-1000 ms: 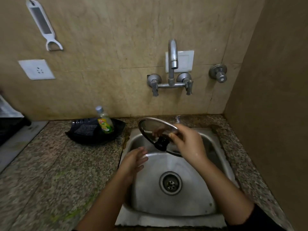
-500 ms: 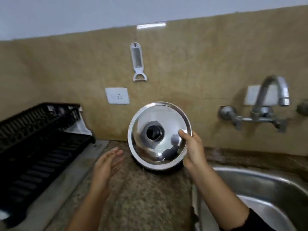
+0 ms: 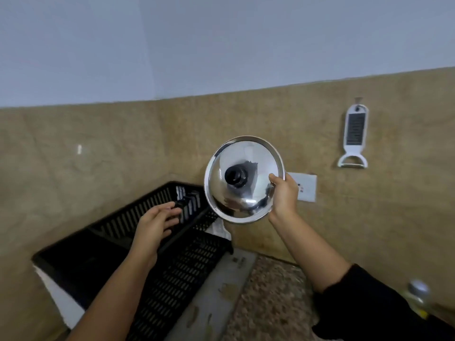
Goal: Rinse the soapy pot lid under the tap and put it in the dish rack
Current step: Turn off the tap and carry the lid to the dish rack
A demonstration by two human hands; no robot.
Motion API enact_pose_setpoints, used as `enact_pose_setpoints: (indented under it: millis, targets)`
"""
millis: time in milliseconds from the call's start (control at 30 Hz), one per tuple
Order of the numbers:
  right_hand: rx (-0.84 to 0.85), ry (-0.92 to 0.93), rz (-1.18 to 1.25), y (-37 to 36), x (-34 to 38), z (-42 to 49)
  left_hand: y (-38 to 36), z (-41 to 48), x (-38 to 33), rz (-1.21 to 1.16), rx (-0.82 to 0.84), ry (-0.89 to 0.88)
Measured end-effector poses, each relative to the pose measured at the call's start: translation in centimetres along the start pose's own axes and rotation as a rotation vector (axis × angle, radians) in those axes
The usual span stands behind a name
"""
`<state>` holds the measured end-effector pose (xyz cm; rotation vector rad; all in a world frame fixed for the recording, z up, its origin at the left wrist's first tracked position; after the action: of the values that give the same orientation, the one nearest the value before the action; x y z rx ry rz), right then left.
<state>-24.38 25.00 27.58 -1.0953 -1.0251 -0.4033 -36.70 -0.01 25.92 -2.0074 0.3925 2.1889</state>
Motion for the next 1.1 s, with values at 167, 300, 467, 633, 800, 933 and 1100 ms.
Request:
enact_pose_setpoints:
  millis: [167,300,467,633,800,933,1100]
  targets:
    - [0.08,0.093,-0.052,-9.4,-4.4,4.2,2.9,6.3,1.7,0.029,-0.012,0.074]
    - [0.169,0.136,-0.107,-15.2,-8.1,7.3,4.5,10.2,2.6,0.035,-0.035,0.097]
    - [0.236,0.206,-0.187,-18.6,-11.3,10.4,5.1,12.0,4.2,0.004,-0.04,0.156]
    - [0.286,0.176,-0.203,-19.8,-14.0,12.8,5.1,12.9,5.1,-0.033,-0.028,0.205]
    - [0.273,0.088,-0.235,-19.7,-16.4,15.0,4.5,13.2,5.6,-0.01,0.005,0.196]
    - [0.265,0.053,-0.272,-19.3,-17.8,15.3,4.4,13.2,5.5,0.003,0.009,0.162]
    - [0.281,-0.032,-0.279,-18.7,-19.9,15.5,4.1,12.8,5.6,0.008,0.036,0.14]
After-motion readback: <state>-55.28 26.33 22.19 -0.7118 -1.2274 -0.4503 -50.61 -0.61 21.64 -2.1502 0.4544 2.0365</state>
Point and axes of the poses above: each hand's wrist, its own z-axis towards the middle knuckle, its own y-axis out of the back of the hand, x = y × z, the point moved 5 cm from there along z, towards the middle knuckle
